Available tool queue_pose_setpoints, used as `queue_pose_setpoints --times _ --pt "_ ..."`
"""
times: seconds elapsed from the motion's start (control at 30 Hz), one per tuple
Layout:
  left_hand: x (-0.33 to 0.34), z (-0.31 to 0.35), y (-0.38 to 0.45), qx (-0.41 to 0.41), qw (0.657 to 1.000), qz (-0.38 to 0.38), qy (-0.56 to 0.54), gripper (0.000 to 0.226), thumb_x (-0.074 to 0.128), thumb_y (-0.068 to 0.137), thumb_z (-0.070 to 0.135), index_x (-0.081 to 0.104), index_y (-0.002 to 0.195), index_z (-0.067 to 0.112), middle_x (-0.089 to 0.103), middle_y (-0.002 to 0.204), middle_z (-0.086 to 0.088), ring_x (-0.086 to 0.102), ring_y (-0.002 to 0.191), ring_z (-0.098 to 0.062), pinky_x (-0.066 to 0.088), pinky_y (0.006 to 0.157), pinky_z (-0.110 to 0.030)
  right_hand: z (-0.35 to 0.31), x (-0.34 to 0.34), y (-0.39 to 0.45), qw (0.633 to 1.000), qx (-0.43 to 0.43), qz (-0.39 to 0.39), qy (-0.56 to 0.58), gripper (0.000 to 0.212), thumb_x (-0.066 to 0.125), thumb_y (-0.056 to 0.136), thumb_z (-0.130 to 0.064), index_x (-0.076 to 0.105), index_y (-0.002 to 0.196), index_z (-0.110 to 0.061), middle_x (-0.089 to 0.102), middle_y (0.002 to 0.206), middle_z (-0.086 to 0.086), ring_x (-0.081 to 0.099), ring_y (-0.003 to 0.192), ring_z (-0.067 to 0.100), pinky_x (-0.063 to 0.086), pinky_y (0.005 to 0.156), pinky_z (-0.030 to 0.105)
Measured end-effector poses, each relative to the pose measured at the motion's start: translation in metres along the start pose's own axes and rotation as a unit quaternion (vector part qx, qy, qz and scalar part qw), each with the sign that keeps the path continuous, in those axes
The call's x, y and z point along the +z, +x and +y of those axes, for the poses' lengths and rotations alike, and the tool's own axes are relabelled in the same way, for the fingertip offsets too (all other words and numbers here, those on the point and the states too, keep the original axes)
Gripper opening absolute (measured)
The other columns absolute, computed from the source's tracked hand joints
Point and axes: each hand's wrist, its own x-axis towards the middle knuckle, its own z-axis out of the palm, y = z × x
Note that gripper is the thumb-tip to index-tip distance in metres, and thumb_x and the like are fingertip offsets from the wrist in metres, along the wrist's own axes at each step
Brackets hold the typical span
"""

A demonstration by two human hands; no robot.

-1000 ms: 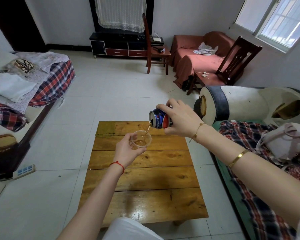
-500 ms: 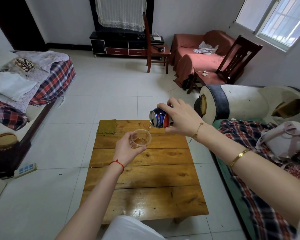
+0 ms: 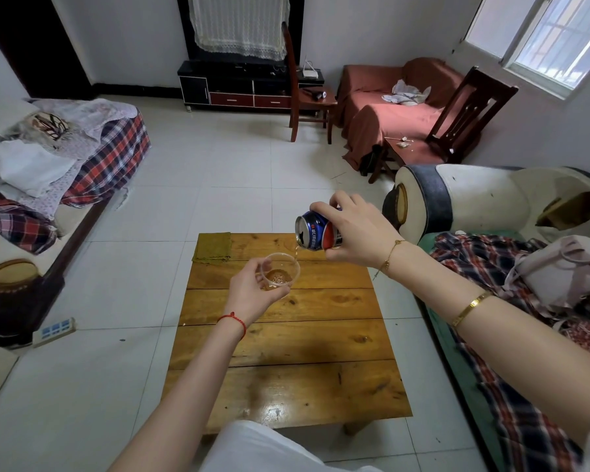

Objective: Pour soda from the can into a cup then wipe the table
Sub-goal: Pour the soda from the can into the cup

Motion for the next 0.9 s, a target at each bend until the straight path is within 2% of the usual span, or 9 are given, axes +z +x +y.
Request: queue_pose_setpoints --times 0.17,0.63,0.9 --pt "-0.0002 -0.0006 -0.0008 -0.002 1.0 -0.001 -0.002 0.069 0.086 0.071 0.019 0.053 0.131 0.014 0.059 0.133 -0.004 0.058 0.121 -0.022 0.05 0.099 -0.033 -0.0026 0.0002 -0.0001 1.0 0.0 0.0 0.002 0.074 0.069 0.072 -0.046 0.038 0.138 -0.027 0.046 0.117 0.006 0.047 0.097 0.023 0.046 0.079 0.035" --pt "-0.0006 -0.0033 -0.0004 -0.005 1.0 -0.004 0.005 0.069 0.085 0.072 0.02 0.052 0.132 0.014 0.058 0.134 -0.004 0.056 0.123 -0.021 0.048 0.099 -0.03 -0.0027 0.0035 -0.0011 1.0 0.007 -0.001 -0.001 0.075 0.069 0.072 -0.045 0.037 0.138 -0.028 0.045 0.118 0.006 0.046 0.097 0.023 0.043 0.077 0.033" --pt "0.0005 -0.0035 -0.001 -0.001 1.0 -0.004 0.002 0.069 0.086 0.071 0.02 0.053 0.132 0.013 0.059 0.133 -0.003 0.057 0.121 -0.02 0.048 0.096 -0.027 -0.0065 0.0018 0.0 1.0 0.005 -0.002 0.008 0.075 0.07 0.071 -0.045 0.038 0.137 -0.027 0.046 0.117 0.006 0.047 0.098 0.024 0.047 0.08 0.036"
